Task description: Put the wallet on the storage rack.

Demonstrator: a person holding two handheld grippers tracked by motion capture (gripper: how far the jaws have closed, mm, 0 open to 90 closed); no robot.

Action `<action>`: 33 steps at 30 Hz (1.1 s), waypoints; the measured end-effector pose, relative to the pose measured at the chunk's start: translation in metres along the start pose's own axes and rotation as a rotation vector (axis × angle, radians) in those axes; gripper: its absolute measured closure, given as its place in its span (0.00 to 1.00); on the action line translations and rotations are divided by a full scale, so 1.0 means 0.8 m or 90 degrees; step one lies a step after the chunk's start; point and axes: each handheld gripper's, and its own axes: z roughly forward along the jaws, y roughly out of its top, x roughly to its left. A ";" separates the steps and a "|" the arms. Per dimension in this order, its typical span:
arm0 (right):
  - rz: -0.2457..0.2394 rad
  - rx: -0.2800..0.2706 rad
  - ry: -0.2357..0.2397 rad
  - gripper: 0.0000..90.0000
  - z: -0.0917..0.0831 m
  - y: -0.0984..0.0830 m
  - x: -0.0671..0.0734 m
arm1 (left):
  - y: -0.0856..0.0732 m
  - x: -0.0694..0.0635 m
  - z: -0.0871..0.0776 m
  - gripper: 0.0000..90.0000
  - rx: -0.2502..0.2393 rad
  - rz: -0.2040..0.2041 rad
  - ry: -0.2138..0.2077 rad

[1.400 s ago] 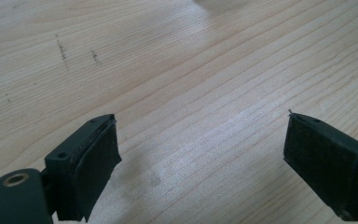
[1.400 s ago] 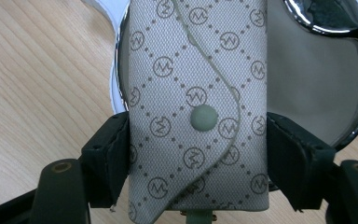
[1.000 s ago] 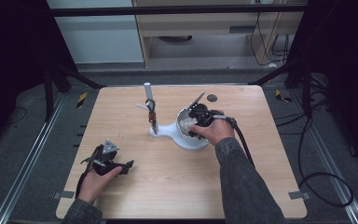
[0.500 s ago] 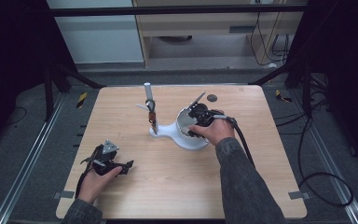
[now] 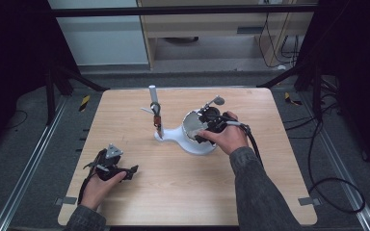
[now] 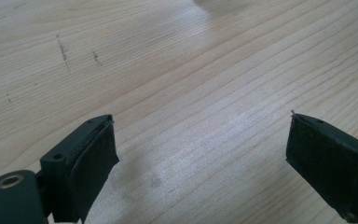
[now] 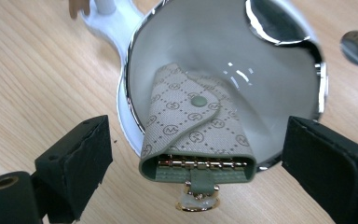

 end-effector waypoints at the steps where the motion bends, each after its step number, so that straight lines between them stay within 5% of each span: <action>1: 0.000 -0.013 0.001 0.10 -0.004 -0.002 -0.002 | 0.000 0.000 0.000 0.09 -0.001 0.001 0.000; 15: 0.051 -0.088 -0.022 0.08 -0.048 -0.051 -0.027 | -0.001 0.002 -0.001 0.07 -0.001 -0.002 0.006; 33: 0.079 -0.114 -0.053 0.08 -0.070 -0.119 -0.040 | -0.003 0.007 -0.001 0.06 0.004 -0.001 0.014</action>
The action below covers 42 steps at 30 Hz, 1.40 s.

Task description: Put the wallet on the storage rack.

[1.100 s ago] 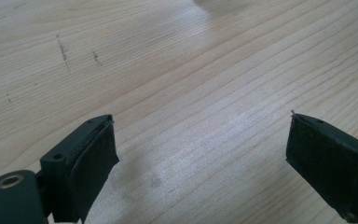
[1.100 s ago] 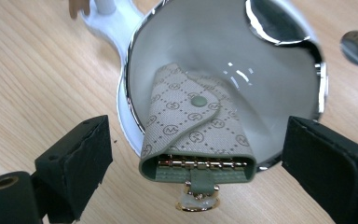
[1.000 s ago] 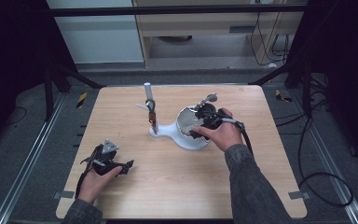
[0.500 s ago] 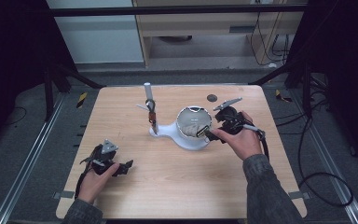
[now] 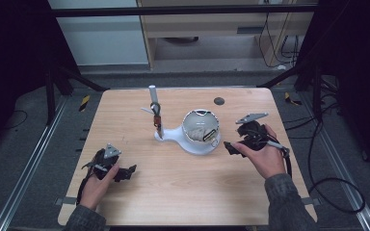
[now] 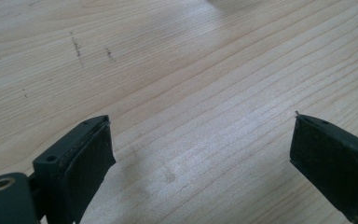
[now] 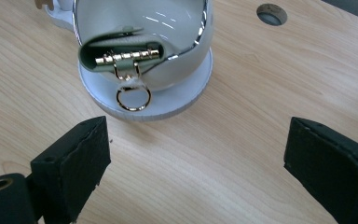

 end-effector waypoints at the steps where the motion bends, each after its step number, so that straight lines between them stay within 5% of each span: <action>1: 0.005 -0.003 0.000 0.08 -0.001 -0.004 -0.001 | 0.000 0.000 0.000 0.06 0.001 0.000 0.000; 11: 0.025 -0.005 -0.003 0.08 0.001 -0.045 -0.004 | -0.001 0.001 0.002 0.06 0.011 0.003 0.008; 25: 0.087 0.003 0.002 0.08 0.040 -0.109 -0.019 | -0.003 0.005 0.004 0.05 0.010 -0.003 0.014; 42: 0.139 -0.005 -0.020 0.07 0.069 -0.126 -0.038 | -0.005 0.012 0.010 0.04 0.012 -0.010 0.016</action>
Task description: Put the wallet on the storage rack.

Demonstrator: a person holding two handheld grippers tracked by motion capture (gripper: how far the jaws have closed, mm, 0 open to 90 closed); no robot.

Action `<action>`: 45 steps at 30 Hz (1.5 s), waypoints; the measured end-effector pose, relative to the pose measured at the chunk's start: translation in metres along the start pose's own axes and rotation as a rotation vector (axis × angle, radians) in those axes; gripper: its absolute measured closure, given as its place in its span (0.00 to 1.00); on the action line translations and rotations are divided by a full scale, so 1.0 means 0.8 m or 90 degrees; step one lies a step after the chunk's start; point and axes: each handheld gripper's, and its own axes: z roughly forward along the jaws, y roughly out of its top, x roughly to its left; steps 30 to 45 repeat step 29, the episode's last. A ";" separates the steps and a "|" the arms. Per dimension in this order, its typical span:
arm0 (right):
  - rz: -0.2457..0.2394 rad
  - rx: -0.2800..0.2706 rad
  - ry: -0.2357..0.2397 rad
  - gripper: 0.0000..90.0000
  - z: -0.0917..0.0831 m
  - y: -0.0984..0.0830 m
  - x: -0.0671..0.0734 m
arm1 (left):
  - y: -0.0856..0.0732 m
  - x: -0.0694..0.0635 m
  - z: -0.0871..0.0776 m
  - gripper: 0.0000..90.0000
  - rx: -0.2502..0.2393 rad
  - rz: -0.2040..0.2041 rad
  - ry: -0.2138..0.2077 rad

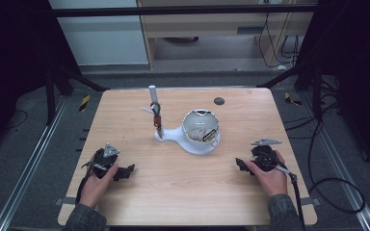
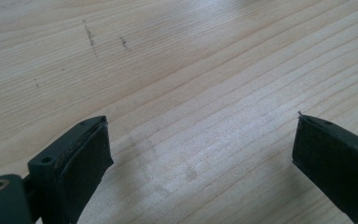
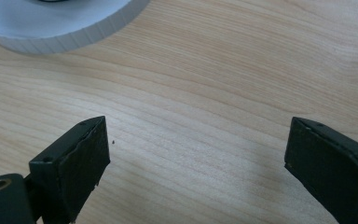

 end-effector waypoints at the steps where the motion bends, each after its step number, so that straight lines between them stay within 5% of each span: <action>1: 0.003 0.000 -0.004 0.07 0.002 -0.001 -0.001 | 0.000 0.001 0.001 0.04 0.002 -0.002 0.001; 9: 0.020 0.001 -0.019 0.07 0.015 -0.007 -0.003 | -0.002 0.002 0.007 0.04 0.008 -0.010 0.000; 19: 0.001 -0.024 -0.058 0.03 0.025 -0.012 0.006 | -0.006 0.005 0.010 0.01 -0.004 -0.020 -0.005; 29: 0.033 -0.035 -0.089 0.02 0.023 -0.017 0.016 | -0.009 0.004 0.011 0.00 -0.015 -0.024 -0.009; 45: 0.033 -0.035 -0.089 0.02 0.023 -0.017 0.016 | -0.009 0.004 0.011 0.00 -0.015 -0.024 -0.009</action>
